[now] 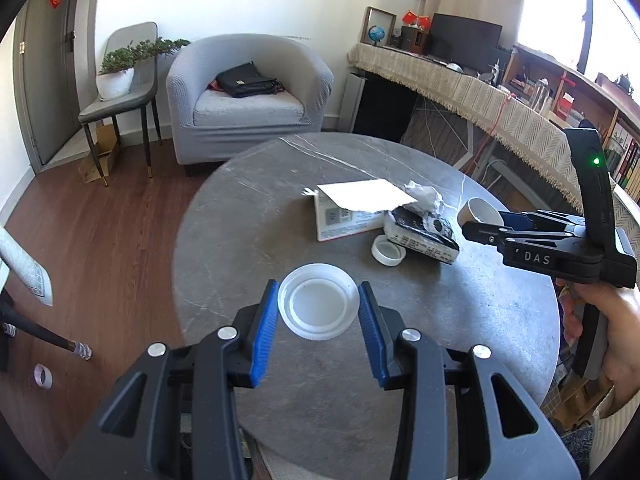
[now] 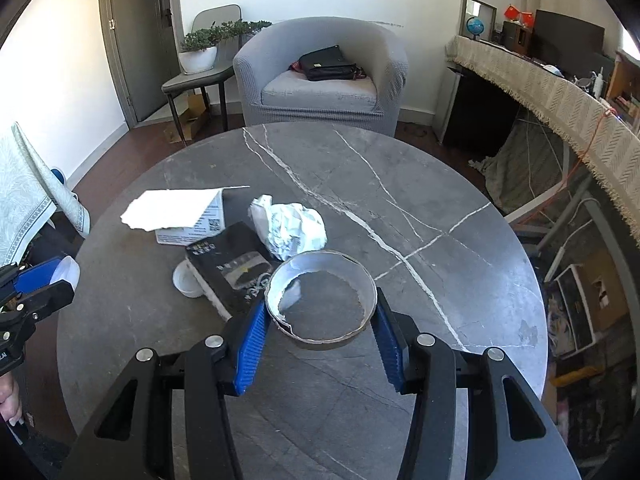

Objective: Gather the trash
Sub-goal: 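Carry both items to the bin and open the left tool to drop the lid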

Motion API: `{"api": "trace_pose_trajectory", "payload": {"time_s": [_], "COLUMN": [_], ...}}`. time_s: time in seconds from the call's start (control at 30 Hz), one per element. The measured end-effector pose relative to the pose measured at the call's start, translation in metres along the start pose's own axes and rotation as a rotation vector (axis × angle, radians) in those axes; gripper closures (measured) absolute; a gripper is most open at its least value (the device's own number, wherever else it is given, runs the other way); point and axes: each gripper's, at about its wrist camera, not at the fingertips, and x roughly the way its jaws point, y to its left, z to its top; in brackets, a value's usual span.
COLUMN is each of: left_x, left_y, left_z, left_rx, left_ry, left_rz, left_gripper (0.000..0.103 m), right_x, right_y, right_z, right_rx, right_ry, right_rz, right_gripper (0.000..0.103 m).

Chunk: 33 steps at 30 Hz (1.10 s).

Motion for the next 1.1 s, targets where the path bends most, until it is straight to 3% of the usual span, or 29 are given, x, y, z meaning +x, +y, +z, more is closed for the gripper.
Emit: {"api": "trace_pose_trajectory", "payload": {"time_s": [0.57, 1.1], "left_x": [-0.022, -0.009], "left_y": [0.101, 0.182], "left_z": [-0.026, -0.082], "left_rx": [-0.139, -0.232], "left_ry": [-0.01, 0.142], "left_rz": [0.122, 0.193], "left_gripper": [0.061, 0.061], "right_x": [-0.008, -0.001], "right_y": [0.118, 0.206], "right_z": [0.023, 0.035], "right_rx": [-0.104, -0.171], "right_ry": [-0.054, -0.064], "right_rz": [0.236, 0.369], "right_gripper": [0.052, 0.052]}}
